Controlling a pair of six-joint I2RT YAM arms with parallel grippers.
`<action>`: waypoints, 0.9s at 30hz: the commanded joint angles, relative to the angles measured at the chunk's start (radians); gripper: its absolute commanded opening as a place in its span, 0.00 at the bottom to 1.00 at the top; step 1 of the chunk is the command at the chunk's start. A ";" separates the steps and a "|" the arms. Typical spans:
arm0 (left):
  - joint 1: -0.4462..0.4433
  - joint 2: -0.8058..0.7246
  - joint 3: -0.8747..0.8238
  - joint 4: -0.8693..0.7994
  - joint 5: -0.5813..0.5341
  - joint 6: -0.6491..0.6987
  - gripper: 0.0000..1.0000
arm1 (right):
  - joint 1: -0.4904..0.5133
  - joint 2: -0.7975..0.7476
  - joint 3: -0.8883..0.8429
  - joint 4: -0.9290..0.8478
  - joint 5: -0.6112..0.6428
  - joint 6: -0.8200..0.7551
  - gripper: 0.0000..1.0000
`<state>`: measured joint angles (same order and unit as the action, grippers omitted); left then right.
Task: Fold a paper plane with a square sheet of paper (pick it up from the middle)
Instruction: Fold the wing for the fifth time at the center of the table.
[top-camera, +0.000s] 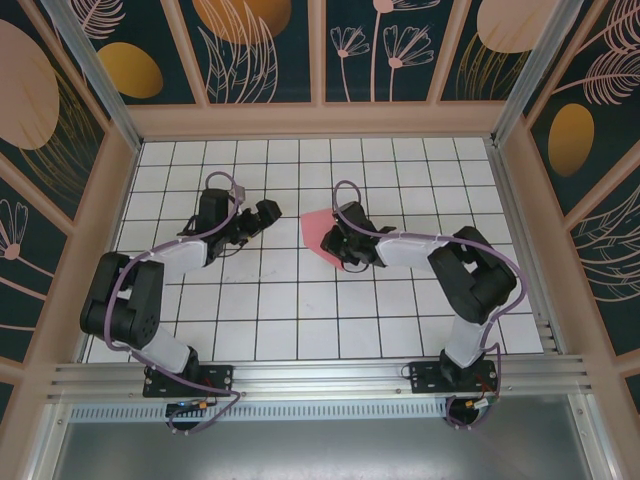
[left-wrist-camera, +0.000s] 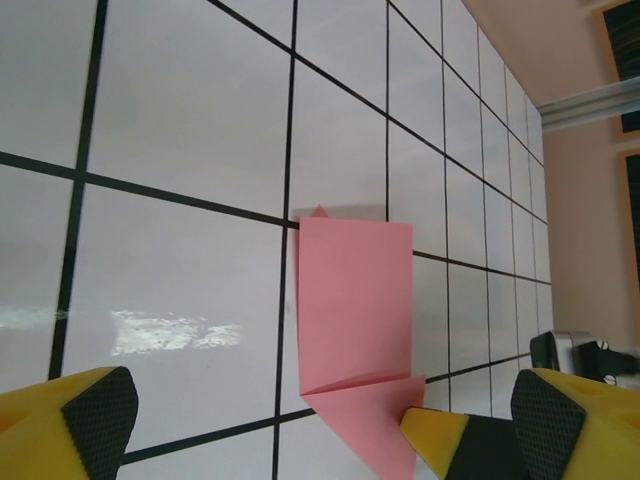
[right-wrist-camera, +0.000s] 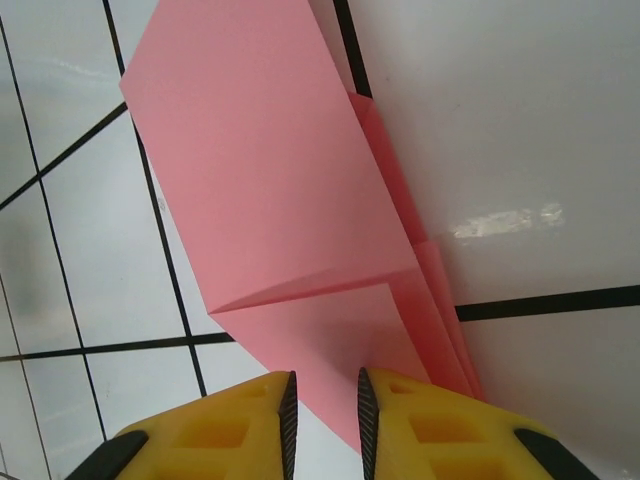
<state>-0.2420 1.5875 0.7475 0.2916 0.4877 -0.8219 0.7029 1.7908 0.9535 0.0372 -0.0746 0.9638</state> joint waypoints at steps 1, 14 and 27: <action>-0.003 0.028 -0.014 0.080 0.077 -0.052 0.97 | -0.011 0.030 -0.038 0.044 0.013 0.047 0.26; -0.101 0.094 0.010 0.079 0.112 -0.124 0.96 | -0.091 0.013 -0.200 0.221 -0.150 0.077 0.24; -0.182 0.204 0.094 0.054 0.115 -0.162 0.86 | -0.151 0.007 -0.330 0.382 -0.282 0.108 0.24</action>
<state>-0.4141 1.7649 0.8032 0.3473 0.5808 -0.9676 0.5598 1.7885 0.6724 0.4965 -0.3492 1.0702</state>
